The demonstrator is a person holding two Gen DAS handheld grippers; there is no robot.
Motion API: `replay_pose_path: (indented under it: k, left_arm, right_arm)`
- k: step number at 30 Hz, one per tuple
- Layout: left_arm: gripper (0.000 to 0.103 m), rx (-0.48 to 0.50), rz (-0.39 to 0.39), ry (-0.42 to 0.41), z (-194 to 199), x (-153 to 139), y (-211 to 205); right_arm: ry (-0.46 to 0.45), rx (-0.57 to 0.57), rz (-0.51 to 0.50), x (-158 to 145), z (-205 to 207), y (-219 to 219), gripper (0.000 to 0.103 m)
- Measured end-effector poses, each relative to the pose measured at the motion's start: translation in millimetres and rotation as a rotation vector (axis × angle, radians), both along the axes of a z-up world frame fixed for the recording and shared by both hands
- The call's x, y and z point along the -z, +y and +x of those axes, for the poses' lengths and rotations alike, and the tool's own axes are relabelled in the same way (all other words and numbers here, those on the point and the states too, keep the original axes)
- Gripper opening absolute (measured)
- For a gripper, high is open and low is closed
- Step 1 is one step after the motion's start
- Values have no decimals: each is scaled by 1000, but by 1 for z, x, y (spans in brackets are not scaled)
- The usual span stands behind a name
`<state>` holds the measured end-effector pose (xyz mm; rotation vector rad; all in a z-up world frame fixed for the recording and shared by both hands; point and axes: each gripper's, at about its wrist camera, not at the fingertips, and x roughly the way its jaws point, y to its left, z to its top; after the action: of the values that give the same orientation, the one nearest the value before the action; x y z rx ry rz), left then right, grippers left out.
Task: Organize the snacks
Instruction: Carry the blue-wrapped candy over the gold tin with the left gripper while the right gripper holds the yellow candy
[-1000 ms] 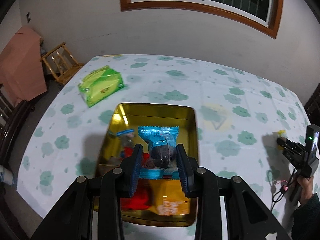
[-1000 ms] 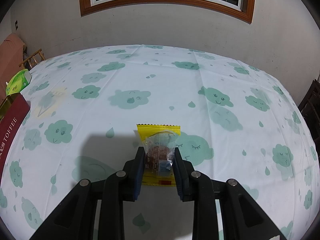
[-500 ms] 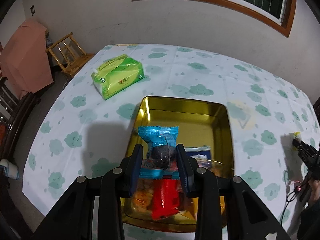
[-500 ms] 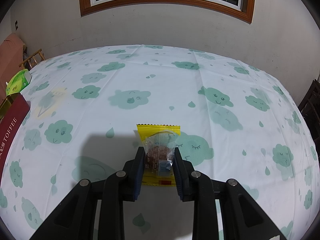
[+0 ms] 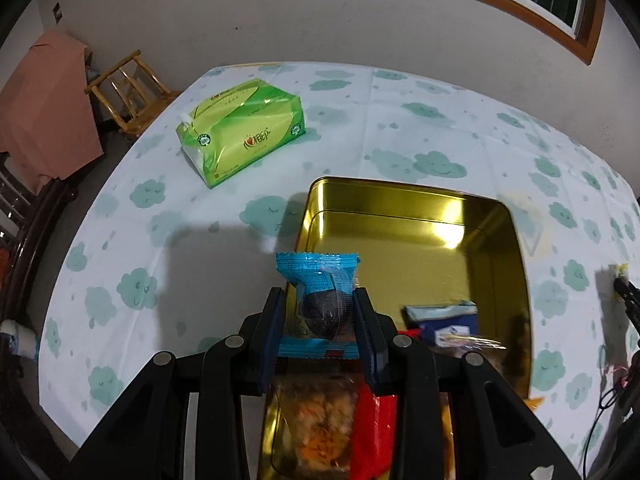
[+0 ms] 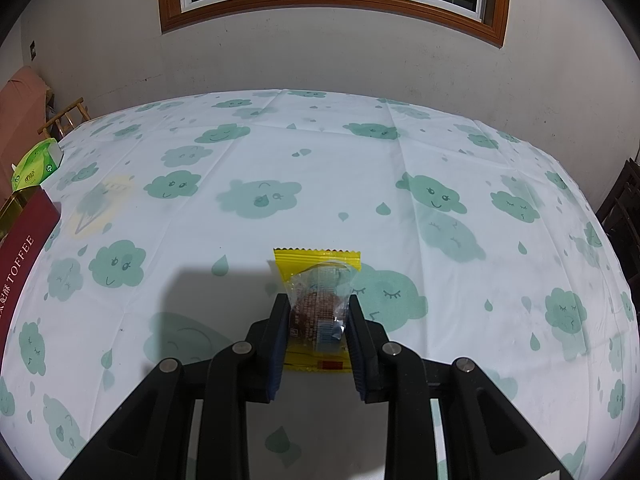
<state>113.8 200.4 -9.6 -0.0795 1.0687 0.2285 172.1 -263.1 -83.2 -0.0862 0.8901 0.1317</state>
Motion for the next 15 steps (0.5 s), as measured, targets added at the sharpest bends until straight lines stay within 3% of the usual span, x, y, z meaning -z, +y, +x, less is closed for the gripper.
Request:
replay_pose_path:
  k: [10,15]
  left_arm:
    - [30,82,76,18,11,12,-10]
    - [30,124,75,34,13,18,-16]
  right_arm:
    - [0,0,0,0,0,0,27]
    - [0,0,0,0,0,0,27]
